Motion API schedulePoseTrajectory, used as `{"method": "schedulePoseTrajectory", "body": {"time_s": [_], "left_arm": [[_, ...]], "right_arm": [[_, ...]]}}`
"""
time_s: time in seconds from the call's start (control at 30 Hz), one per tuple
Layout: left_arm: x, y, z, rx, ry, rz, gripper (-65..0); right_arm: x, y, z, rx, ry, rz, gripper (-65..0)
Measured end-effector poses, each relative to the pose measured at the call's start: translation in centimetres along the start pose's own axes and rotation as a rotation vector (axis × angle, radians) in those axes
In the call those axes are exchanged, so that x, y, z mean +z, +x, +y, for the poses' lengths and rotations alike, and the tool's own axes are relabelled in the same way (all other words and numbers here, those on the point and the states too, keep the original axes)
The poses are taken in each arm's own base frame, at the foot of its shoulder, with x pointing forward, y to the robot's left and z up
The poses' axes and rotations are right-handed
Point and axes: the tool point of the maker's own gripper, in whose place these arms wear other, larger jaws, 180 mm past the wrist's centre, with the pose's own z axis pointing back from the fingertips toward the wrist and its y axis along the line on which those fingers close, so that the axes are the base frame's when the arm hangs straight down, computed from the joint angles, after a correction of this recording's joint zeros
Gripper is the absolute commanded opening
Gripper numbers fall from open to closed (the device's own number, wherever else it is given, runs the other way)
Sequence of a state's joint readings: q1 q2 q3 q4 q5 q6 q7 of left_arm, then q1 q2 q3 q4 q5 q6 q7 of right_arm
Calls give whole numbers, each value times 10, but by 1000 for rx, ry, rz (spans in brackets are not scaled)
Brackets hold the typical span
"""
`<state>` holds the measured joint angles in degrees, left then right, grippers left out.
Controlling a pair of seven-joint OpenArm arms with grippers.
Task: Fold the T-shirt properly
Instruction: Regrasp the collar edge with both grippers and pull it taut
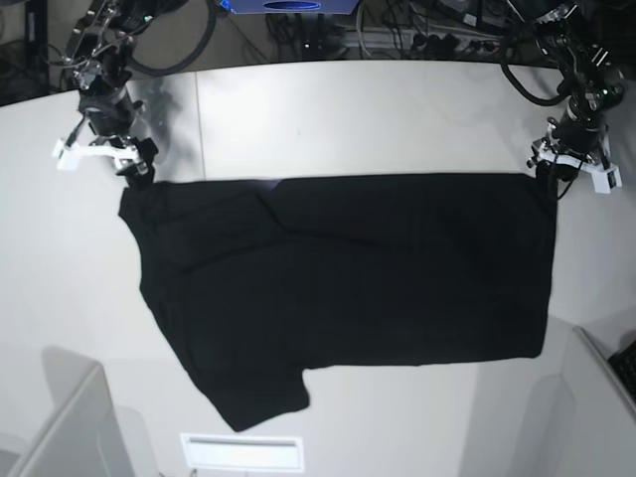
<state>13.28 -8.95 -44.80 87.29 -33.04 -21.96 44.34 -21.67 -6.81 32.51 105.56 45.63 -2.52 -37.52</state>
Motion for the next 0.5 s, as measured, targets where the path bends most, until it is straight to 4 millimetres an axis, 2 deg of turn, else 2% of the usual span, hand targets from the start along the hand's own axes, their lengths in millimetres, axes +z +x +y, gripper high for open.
{"method": "schedulePoseTrajectory", "body": {"time_s": [0.07, 0.2, 0.3, 0.5], "left_arm": [[-8, -11, 7, 42, 13, 23, -367], [-17, -7, 16, 119, 7, -4, -359], [-21, -4, 24, 207, 13, -47, -359], [-25, -2, 23, 234, 9, -59, -359]], "right_arm": [[-2, -3, -4, -8, -7, 10, -294], [-10, -19, -18, -39, -37, 57, -222], [-17, -21, -24, -60, -50, 65, -224], [-37, -19, -13, -98, -8, 60, -224]]}}
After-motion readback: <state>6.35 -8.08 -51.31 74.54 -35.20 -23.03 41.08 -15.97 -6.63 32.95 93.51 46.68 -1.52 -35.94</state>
